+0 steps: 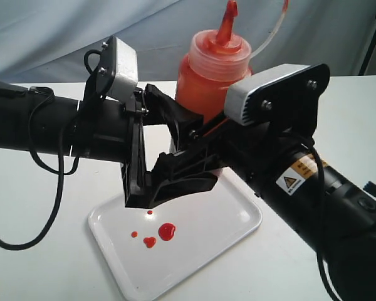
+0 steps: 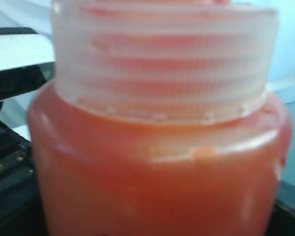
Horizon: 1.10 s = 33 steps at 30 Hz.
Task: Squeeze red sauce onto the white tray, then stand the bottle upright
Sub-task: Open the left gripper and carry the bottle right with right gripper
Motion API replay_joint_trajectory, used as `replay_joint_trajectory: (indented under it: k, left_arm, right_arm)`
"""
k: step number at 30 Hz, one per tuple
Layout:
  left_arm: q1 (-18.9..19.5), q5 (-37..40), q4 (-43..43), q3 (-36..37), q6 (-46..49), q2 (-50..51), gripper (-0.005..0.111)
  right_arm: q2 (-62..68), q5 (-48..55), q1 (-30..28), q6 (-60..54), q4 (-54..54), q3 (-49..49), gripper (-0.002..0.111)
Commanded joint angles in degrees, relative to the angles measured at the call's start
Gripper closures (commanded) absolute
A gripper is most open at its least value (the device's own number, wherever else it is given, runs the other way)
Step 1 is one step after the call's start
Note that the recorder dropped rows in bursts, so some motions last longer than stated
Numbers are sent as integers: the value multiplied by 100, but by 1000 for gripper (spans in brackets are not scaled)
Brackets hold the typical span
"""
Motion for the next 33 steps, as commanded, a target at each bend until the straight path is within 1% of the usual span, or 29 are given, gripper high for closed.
replay_joint_trajectory:
  k: [1, 5, 8, 12, 14, 16, 19, 23, 27, 33]
  left_arm:
    - [-23, -809, 194, -54, -339, -81, 2]
    - [-23, -1475, 291, -54, -794, -92, 2]
    - [-23, -1620, 291, -54, -833, -102, 2]
    - [-23, -1620, 396, -54, -833, -102, 2]
    - [-23, -1635, 423, -54, -833, -102, 2]
    - [-23, -1702, 423, -54, -833, -102, 2]
    - [-23, -1820, 423, -54, -833, -102, 2]
    - [-23, -2074, 423, -54, -871, -102, 2]
    - [-23, -2136, 423, -54, -871, -102, 2]
    - [-23, -2319, 423, -54, -871, -102, 2]
  right_arm:
    - [1, -320, -161, -1152, 1105, -10, 108]
    - [1, -283, -626, -1346, 1239, 4, 108]
    - [51, -180, -1047, -1300, 1239, 4, 108]
    - [456, -145, -1621, -735, 1156, 4, 108]
    - [826, -313, -1914, -196, 759, 4, 108]
    - [1266, -711, -2165, 277, 207, 4, 108]
    - [1898, -1247, -2421, 568, -331, -63, 108]
    - [2545, -1341, -2594, 552, -344, -196, 108]
    - [2914, -1951, -2628, 525, -281, -196, 108]
    - [2944, -1759, -2628, 453, 361, -196, 108]
